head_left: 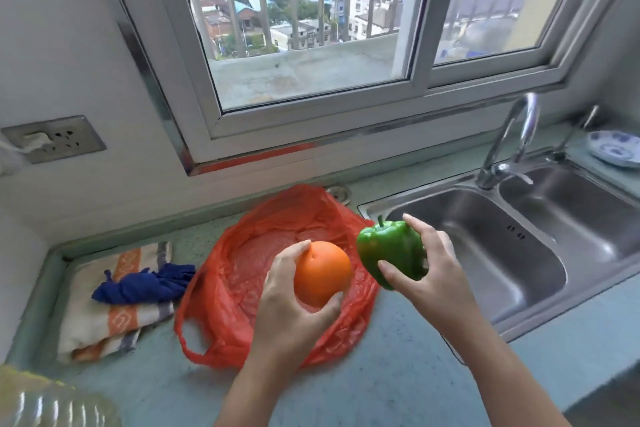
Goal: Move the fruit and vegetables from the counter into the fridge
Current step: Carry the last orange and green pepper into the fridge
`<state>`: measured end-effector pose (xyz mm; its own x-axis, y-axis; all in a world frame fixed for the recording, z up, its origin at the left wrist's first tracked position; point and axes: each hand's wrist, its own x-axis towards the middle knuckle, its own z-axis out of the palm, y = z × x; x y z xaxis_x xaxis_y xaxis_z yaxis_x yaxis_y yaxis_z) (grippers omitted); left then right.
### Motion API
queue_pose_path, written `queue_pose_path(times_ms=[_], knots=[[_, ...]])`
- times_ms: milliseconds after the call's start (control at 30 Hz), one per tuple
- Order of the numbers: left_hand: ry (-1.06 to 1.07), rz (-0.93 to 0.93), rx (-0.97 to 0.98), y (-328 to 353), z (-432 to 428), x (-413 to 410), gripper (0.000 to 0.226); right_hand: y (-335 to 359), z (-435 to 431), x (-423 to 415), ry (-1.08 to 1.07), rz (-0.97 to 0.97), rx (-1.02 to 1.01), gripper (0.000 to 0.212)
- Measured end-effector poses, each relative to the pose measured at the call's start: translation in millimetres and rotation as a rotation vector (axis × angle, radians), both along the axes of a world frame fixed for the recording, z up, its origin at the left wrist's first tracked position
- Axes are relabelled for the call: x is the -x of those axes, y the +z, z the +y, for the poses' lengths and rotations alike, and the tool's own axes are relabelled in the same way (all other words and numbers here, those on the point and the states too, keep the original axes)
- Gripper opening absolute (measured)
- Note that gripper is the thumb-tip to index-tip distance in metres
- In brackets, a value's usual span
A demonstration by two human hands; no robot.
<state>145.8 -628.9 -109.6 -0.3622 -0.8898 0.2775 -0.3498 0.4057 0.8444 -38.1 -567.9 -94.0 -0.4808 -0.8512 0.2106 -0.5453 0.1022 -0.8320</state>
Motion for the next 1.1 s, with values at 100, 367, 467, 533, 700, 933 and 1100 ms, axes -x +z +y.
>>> queue_pose_path(times_ms=[100,367,467,533,700,933,1100], knots=[[-0.072,0.016,-0.026,-8.4,11.2,-1.0,0.065,-1.4,26.3,-6.9,-0.075,0.014,-0.026,0.069],[-0.304,0.09,-0.078,-8.5,51.6,26.2,0.07,10.2,101.9,1.8,-0.247,0.056,-0.097,0.068],[-0.365,0.11,-0.081,-3.5,69.5,45.3,0.069,16.9,132.7,10.3,-0.322,0.073,-0.069,0.066],[-0.413,0.119,-0.076,1.0,85.2,60.7,0.07,18.4,156.6,17.8,-0.374,0.066,-0.044,0.066],[-0.561,0.122,-0.078,8.4,138.7,106.7,0.066,15.6,226.0,41.7,-0.557,0.087,0.038,0.065],[-0.794,0.13,-0.08,23.0,258.1,198.0,0.06,22.7,364.9,97.3,-0.788,0.138,0.17,0.065],[-0.988,0.104,-0.077,26.9,367.1,269.9,0.069,18.8,491.0,127.5,-1.001,0.155,0.198,0.067]])
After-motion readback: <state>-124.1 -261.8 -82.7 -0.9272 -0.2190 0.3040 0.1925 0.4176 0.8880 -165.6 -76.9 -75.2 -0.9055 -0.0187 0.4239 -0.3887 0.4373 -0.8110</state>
